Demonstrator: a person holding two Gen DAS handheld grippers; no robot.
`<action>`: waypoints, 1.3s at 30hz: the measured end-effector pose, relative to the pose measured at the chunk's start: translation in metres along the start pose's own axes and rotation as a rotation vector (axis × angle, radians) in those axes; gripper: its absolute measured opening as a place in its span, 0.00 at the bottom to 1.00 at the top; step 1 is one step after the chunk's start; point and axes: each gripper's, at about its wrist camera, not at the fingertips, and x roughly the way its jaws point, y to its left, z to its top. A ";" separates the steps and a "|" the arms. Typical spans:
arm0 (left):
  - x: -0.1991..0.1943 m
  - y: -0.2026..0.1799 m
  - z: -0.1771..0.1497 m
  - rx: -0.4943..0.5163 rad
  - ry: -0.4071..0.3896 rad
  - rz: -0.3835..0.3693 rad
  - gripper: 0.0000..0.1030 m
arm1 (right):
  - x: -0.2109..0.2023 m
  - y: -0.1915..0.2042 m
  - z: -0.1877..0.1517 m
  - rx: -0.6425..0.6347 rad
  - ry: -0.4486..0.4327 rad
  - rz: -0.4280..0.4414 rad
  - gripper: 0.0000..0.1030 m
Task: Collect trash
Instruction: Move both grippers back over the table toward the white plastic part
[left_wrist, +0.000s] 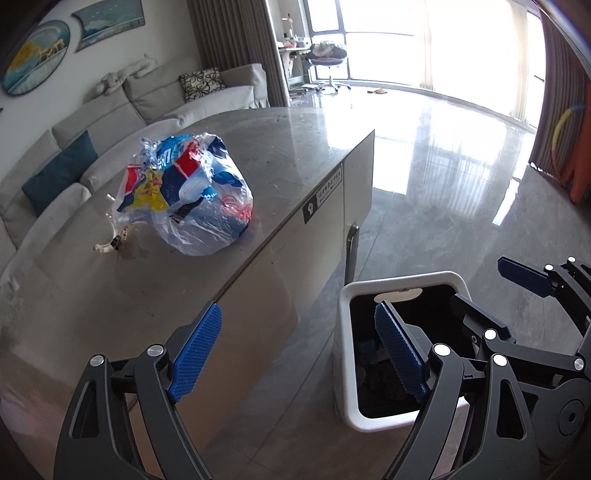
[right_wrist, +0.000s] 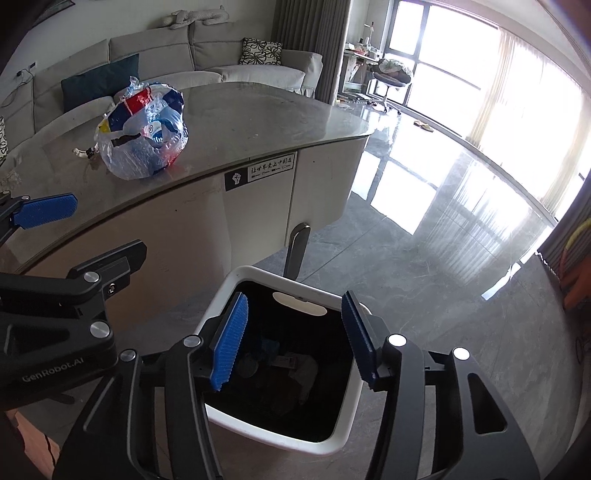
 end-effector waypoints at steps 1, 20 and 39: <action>-0.002 0.003 0.001 -0.007 -0.008 0.000 0.85 | -0.003 0.002 0.003 -0.002 -0.008 0.003 0.58; -0.018 0.099 0.017 -0.181 -0.100 0.073 0.92 | -0.022 0.048 0.051 -0.081 -0.108 0.016 0.75; 0.019 0.230 0.027 -0.366 -0.103 0.216 0.97 | -0.014 0.114 0.105 -0.142 -0.185 0.045 0.95</action>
